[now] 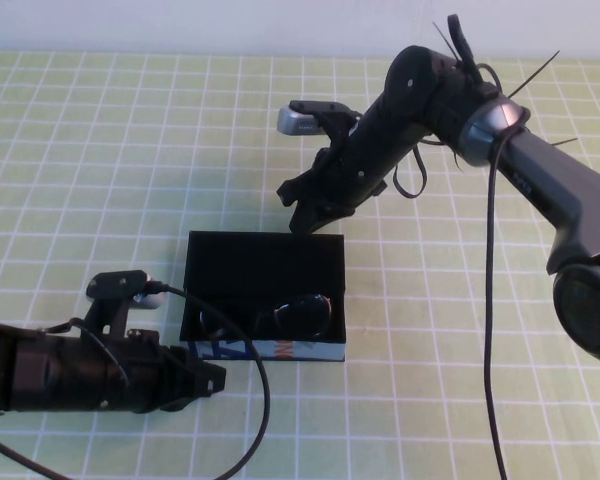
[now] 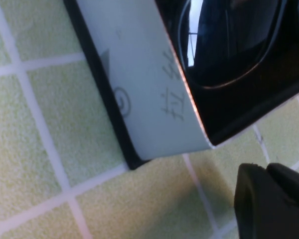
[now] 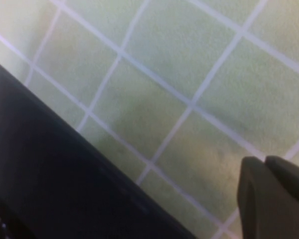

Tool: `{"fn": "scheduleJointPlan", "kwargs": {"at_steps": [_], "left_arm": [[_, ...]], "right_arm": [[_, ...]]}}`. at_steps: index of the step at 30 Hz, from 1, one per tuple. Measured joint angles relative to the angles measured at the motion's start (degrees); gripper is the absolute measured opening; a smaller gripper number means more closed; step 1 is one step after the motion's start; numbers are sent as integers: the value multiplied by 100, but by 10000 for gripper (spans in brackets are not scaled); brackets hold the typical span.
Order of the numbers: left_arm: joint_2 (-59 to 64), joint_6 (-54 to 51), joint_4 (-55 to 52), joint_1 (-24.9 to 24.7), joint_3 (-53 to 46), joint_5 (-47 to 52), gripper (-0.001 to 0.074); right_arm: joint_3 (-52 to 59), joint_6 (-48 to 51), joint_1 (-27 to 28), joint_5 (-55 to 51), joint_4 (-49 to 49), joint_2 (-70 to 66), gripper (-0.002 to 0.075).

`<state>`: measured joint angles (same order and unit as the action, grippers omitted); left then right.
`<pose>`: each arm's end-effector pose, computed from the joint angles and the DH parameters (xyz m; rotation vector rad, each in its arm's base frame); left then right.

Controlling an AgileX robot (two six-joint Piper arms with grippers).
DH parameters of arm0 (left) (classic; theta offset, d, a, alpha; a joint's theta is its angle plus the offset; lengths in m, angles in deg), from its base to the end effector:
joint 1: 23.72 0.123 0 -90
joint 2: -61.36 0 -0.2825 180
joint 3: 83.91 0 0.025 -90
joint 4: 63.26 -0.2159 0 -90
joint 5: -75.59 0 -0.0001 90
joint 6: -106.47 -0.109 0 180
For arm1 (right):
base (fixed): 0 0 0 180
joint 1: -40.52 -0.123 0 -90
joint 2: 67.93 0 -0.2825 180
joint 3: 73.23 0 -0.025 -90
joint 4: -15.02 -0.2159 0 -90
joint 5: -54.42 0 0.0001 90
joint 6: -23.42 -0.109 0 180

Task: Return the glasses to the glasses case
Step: Close the glasses case

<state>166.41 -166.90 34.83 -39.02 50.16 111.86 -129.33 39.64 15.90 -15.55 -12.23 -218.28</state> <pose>0.2248 -0.1278 0.1468 0.4434 2.4780 -0.9452 0.4287 0.2480 0.1781 -0.8476 2.6926 0.7012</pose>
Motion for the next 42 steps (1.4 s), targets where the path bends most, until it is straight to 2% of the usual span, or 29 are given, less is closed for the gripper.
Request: {"fn": "scheduleJointPlan", "kwargs": {"at_steps": [24, 42], "left_arm": [[74, -25, 0, 0, 19, 44, -4], [74, -25, 0, 0, 19, 44, -4]], "right_arm": [[-89, -142, -138, -23, -382, 74, -11], [1191, -30, -138, -23, -515, 1058, -11]]}}
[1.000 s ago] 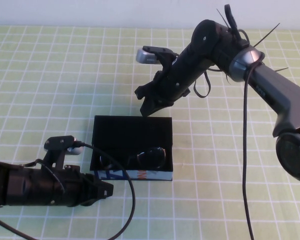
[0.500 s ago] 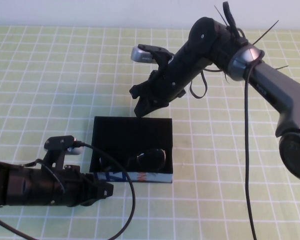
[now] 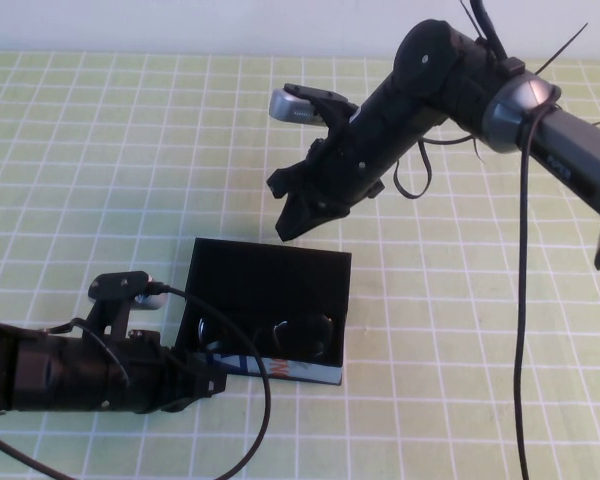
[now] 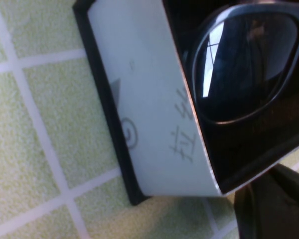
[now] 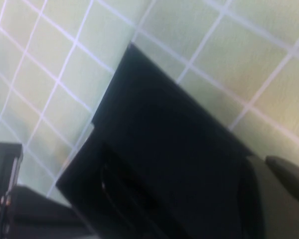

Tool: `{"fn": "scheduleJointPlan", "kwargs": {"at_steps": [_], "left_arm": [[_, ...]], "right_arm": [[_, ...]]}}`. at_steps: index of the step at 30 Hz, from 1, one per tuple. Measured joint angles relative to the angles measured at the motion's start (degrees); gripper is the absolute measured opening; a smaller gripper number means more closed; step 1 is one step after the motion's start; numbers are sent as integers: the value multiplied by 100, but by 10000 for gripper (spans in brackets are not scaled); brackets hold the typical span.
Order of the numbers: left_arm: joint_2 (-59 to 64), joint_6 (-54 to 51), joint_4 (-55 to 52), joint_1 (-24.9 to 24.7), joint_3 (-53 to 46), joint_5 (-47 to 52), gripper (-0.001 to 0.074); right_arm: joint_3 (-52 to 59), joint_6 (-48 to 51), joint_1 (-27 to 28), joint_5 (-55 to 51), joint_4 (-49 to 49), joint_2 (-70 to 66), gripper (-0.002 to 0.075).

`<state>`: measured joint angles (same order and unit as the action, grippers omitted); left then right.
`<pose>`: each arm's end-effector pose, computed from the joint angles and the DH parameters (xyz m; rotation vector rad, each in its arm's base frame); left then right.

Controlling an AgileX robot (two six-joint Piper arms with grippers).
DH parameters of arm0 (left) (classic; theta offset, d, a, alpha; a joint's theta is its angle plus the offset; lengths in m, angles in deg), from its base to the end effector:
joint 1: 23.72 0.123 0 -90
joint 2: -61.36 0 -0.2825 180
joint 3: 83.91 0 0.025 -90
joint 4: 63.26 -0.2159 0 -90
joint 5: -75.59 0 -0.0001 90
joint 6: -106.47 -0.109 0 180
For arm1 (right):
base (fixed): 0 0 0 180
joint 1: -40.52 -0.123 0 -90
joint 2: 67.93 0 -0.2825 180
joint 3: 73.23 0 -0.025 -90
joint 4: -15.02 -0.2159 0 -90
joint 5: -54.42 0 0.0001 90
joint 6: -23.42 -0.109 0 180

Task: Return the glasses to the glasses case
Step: Close the glasses case

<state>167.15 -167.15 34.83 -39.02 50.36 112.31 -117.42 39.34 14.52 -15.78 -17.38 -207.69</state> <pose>0.2255 -0.1287 0.1446 0.4484 2.4823 -0.9546 0.3904 0.2516 0.2196 -0.8412 2.7038 0.8350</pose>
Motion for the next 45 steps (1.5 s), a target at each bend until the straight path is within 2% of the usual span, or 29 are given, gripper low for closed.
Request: {"fn": "scheduleJointPlan", "kwargs": {"at_steps": [9, 14, 18, 33, 45], "left_arm": [[0, 0, 0, 0, 0, 0, -4], [0, 0, 0, 0, 8, 0, -4], [0, 0, 0, 0, 8, 0, -4], [0, 0, 0, 0, 8, 0, -4], [0, -13, 0, 0, 8, 0, -4]], "right_arm": [[390, 236, 0, 71, 110, 264, -11], [390, 105, 0, 924, 216, 192, -11], [376, -18, 0, 1159, 230, -50, -11], [-46, -244, 0, 134, 259, -435, -11], [2, -244, 0, 71, -76, -394, -11]]}}
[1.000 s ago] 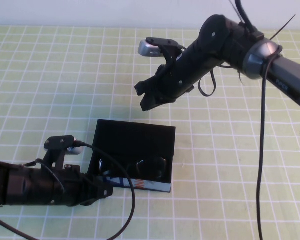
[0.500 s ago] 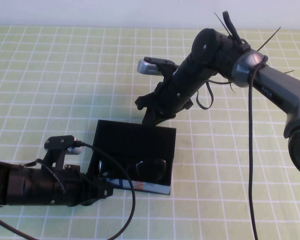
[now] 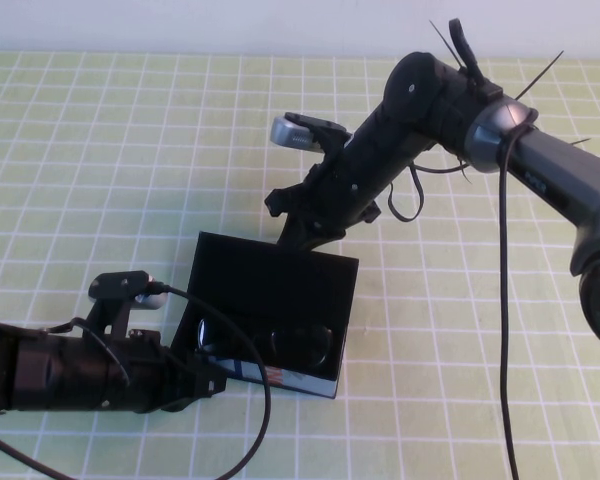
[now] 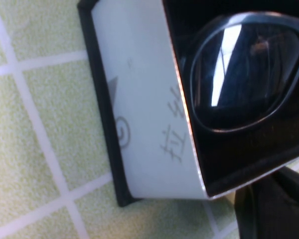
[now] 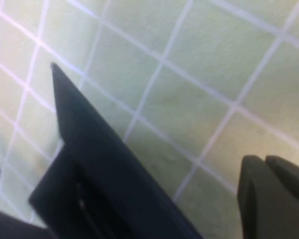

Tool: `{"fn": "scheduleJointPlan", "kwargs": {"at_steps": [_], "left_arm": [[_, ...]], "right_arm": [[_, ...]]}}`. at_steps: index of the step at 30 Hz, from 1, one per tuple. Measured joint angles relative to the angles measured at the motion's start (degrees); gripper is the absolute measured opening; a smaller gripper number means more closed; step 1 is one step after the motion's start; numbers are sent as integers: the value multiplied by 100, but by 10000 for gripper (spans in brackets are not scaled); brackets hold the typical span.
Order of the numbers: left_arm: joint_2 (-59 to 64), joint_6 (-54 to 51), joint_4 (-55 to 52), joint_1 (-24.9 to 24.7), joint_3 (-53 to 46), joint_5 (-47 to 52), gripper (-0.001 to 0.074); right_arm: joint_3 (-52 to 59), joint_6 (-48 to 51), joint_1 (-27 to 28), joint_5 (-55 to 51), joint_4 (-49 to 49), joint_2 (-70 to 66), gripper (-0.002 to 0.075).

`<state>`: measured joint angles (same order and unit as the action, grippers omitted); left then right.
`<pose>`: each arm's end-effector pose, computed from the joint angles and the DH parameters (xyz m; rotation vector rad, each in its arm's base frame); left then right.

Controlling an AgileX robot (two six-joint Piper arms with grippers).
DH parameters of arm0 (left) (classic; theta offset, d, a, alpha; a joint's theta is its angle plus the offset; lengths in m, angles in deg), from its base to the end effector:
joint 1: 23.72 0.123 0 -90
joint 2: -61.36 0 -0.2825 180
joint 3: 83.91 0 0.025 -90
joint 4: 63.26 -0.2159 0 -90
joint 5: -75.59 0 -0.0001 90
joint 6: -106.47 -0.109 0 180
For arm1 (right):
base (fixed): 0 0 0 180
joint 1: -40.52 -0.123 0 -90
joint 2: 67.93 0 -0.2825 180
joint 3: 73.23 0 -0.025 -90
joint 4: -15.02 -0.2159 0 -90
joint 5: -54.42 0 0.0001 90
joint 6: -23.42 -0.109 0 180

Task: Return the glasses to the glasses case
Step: Close the glasses case

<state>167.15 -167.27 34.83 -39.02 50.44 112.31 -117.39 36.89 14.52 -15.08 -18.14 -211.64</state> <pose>0.2259 -0.1288 0.1449 0.4513 2.4800 -0.9536 0.3963 0.2554 0.1884 -0.7640 2.7925 0.8590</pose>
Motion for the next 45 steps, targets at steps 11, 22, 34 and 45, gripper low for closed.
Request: {"fn": "scheduleJointPlan", "kwargs": {"at_steps": [11, 22, 34, 45], "left_arm": [[-11, -7, 0, 0, 0, 0, -4], [-1810, 2858, -2853, 0, 0, -507, -4], [-5083, 4170, -4086, 0, -33, -365, -4], [-7838, 4192, -4430, 0, -970, -2034, -4]], "right_arm": [[927, 240, -411, -11, -113, 724, -11], [1255, 252, -907, -19, 216, 997, -11], [1721, 252, -1060, 30, 384, 1028, -11], [1828, 381, -1064, 109, 804, 1907, -11]]}}
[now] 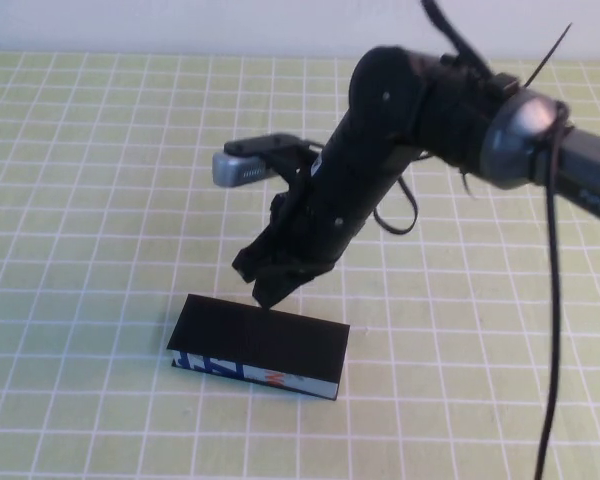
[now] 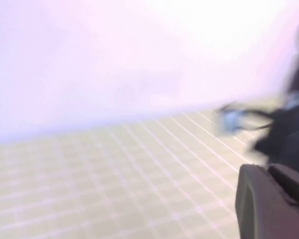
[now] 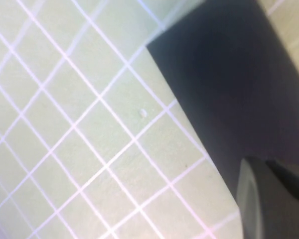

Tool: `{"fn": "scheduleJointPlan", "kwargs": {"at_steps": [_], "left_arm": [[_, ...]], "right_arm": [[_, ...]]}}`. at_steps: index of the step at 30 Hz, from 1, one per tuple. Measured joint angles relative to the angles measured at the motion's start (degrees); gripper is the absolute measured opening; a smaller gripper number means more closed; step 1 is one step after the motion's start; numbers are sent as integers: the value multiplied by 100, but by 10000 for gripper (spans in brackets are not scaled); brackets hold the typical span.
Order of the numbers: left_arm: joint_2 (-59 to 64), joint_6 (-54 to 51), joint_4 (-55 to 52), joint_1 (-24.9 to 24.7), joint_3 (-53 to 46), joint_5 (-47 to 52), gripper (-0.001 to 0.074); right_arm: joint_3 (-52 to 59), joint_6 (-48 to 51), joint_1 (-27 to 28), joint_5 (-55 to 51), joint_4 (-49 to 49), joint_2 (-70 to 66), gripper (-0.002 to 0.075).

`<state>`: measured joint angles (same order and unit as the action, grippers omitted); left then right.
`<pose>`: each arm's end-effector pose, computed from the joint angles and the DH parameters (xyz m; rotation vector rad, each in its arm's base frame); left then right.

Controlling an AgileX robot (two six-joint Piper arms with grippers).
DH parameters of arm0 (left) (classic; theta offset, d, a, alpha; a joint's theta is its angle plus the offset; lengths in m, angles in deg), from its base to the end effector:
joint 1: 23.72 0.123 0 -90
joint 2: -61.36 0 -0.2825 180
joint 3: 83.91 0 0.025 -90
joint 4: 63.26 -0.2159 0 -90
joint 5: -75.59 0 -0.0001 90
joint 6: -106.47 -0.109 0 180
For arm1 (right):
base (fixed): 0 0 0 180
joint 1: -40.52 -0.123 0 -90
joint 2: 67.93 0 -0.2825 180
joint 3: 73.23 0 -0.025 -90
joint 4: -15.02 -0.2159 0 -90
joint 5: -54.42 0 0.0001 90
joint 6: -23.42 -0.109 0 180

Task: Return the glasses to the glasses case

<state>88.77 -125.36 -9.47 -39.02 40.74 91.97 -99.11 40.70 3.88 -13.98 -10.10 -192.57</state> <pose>0.0573 -0.0415 0.3002 0.3812 1.5848 -0.4020 0.2980 0.2752 0.2504 -1.1688 2.6753 0.6768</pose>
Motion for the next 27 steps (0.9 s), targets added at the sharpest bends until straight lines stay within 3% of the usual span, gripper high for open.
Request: {"fn": "scheduleJointPlan", "kwargs": {"at_steps": [5, 11, 27], "left_arm": [[-975, -162, 20, 0, -1020, -1067, -4], [-1324, -184, 125, 0, -2236, -1877, -4], [-1333, -184, 171, 0, -2326, -1919, -4]], "right_arm": [[316, -87, 0, 19, 412, 1122, -11], [1543, -295, 0, 832, 555, 2839, -11], [5704, -545, 0, 4104, 351, 6448, -11]]}}
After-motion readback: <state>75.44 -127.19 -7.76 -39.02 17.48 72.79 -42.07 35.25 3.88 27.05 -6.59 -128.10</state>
